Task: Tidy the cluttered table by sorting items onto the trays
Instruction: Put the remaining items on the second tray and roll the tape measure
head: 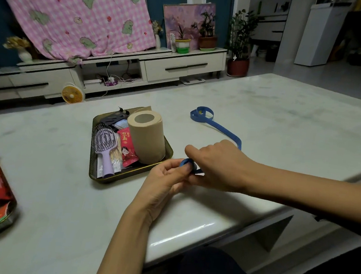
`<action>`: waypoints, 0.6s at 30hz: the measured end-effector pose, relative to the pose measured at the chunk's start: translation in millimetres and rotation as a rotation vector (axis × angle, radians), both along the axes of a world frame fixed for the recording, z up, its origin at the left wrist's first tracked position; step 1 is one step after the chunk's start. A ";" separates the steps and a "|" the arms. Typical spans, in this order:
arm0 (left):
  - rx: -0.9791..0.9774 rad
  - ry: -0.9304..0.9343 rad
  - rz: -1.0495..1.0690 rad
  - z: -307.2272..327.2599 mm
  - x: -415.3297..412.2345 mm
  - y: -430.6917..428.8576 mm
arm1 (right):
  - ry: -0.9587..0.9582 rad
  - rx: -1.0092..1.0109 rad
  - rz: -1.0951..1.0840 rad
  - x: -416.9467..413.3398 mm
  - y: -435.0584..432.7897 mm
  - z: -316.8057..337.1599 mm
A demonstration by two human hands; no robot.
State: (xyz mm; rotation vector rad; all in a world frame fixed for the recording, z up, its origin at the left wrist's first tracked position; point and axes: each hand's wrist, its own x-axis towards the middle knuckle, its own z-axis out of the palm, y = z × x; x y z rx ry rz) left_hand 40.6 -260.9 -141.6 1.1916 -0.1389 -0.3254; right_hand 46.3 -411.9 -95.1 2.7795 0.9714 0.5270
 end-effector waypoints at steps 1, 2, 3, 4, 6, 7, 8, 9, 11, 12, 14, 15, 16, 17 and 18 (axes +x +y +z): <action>-0.003 0.008 -0.005 0.3 0.1 1.2 | 0.043 0.032 -0.011 0.7 -0.2 1.7; -0.001 0.015 -0.017 0.8 0.2 2.2 | 0.136 0.079 -0.016 1.6 -1.3 5.1; 0.006 0.019 -0.035 0.9 0.3 3.0 | 0.278 0.124 -0.008 1.3 -3.0 9.4; 0.016 0.016 -0.057 1.6 0.3 4.0 | 0.432 0.158 0.012 1.3 -4.7 14.1; 0.051 0.004 -0.106 3.3 -0.1 5.2 | 0.673 0.214 0.051 1.8 -9.9 20.7; 0.072 -0.002 -0.131 4.0 -0.1 5.5 | 0.759 0.239 0.054 1.7 -12.6 23.4; 0.088 -0.009 -0.150 4.5 0.1 5.6 | 0.832 0.269 0.050 2.1 -15.4 25.5; 0.101 -0.015 -0.163 5.1 0.3 5.8 | 0.888 0.299 0.047 2.5 -17.4 27.4; 0.119 -0.024 -0.171 5.6 0.2 5.3 | 0.942 0.348 0.047 2.3 -19.3 29.7; 0.125 -0.031 -0.168 4.8 0.4 5.0 | 0.939 0.368 0.045 1.6 -19.1 30.2; 0.109 -0.029 -0.145 3.1 1.5 4.9 | 0.868 0.409 0.028 -1.3 -16.0 29.3; 0.088 -0.022 -0.132 2.9 2.0 4.8 | 0.791 0.416 0.019 -3.6 -13.3 27.3; 0.065 -0.019 -0.122 3.0 2.6 4.3 | 0.674 0.397 0.011 -6.0 -10.7 24.7; 0.046 -0.017 -0.117 2.4 2.8 3.9 | 0.526 0.349 0.002 -8.3 -7.6 20.9; 0.038 -0.017 -0.114 2.1 3.0 3.3 | 0.375 0.290 -0.007 -10.4 -5.0 17.2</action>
